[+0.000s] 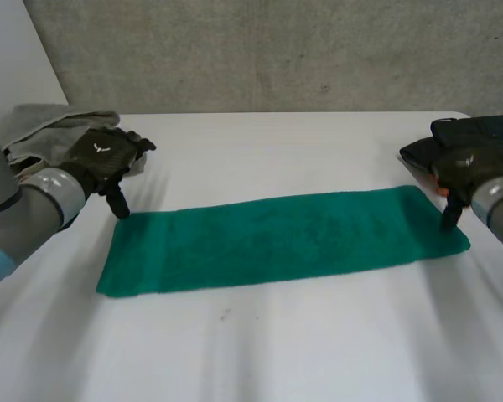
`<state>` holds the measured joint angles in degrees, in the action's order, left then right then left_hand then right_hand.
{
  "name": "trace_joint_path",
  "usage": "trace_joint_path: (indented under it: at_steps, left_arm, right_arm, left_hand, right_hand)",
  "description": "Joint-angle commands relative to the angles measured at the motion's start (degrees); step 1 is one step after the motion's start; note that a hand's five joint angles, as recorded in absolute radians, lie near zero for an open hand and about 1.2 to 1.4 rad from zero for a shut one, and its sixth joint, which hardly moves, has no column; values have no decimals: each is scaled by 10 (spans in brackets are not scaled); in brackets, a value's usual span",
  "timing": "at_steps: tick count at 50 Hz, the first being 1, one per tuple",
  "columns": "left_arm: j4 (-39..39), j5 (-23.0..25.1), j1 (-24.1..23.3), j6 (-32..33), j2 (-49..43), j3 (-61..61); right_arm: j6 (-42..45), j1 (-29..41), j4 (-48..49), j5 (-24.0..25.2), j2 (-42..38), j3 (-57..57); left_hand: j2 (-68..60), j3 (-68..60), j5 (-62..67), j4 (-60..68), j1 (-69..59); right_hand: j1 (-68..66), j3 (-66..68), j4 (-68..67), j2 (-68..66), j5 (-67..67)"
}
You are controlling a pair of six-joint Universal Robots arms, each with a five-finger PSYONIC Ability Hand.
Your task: Fold the laundry.
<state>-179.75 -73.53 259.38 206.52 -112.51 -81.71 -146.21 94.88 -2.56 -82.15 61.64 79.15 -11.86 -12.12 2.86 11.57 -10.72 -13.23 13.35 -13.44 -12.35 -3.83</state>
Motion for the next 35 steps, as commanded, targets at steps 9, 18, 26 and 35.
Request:
trace_joint_path:
  at_steps: [9, 18, 26, 35]
  left_arm:
    - [-45, 54, -12, -37, 40, -94]
    - [-43, 51, -19, -55, 74, -106]
    - [-42, 57, -8, -75, 102, -116]
    - [-45, 61, -6, -84, 110, -131]
  right_arm:
    - [27, -55, 135, 30, -86, 67]
    - [35, -119, 129, -36, -29, 81]
    - [191, -178, 125, -46, -12, 65]
    - [249, -39, 206, -55, 7, 67]
  left_hand:
    - [19, 21, -29, -16, 7]
    - [19, 21, -29, -16, 7]
    - [19, 21, -29, -16, 7]
    - [19, 21, -29, -16, 7]
  right_hand:
    - [-473, 472, -471, -482, -467]
    - [-668, 666, -666, -676, -662]
    - [-668, 666, -666, -676, -662]
    - [-668, 666, -666, -676, -662]
